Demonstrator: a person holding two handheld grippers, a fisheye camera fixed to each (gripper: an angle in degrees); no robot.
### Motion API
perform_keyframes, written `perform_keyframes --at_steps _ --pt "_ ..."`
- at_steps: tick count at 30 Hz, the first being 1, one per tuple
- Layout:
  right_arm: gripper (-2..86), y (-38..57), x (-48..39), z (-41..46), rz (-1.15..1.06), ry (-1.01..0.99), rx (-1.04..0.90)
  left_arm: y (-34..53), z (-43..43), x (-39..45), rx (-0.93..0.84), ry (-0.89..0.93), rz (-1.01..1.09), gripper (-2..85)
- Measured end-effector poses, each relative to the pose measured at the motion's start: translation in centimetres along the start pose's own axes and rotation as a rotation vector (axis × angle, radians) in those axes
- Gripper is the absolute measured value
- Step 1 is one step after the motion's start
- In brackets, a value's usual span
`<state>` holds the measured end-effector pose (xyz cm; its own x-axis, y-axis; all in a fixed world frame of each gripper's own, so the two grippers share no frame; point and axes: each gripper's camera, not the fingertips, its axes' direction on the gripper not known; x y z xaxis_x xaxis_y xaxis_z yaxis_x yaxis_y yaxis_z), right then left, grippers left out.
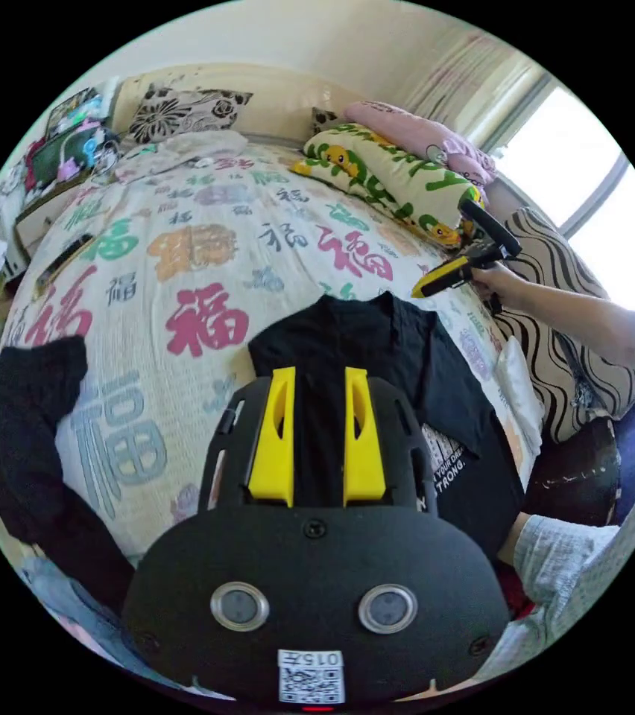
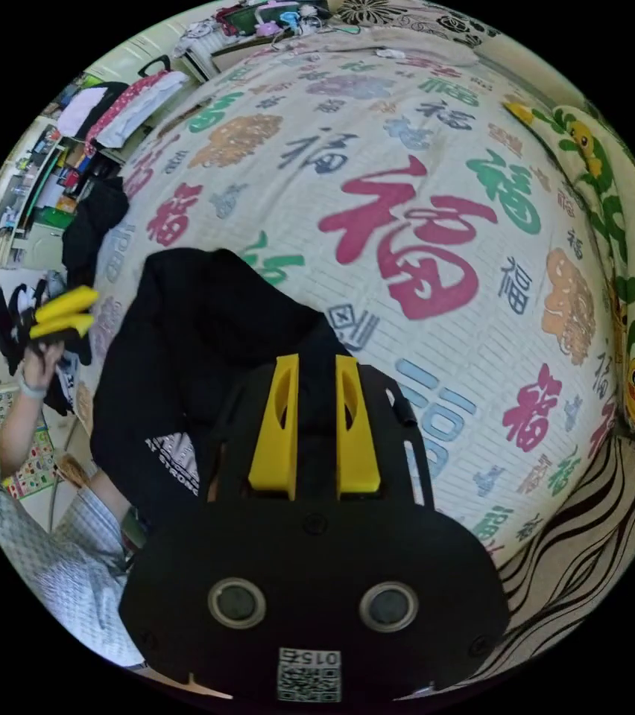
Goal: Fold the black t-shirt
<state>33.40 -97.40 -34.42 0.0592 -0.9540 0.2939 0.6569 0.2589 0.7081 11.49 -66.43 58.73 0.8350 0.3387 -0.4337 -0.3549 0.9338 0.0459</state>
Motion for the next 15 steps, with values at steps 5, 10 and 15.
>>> perform_keyframes --at_steps 5,10,15 --pt "11.2 1.5 2.5 2.7 -0.017 0.023 -0.114 -9.3 6.4 1.3 -0.102 -0.012 0.190 11.0" --pt "8.1 3.4 2.9 4.1 -0.019 0.028 -0.110 -12.0 13.9 3.0 -0.358 -0.034 0.243 11.2" --pt "0.3 6.4 2.5 3.9 -0.093 0.008 -0.151 -11.8 16.9 5.7 -0.504 -0.098 0.287 2.0"
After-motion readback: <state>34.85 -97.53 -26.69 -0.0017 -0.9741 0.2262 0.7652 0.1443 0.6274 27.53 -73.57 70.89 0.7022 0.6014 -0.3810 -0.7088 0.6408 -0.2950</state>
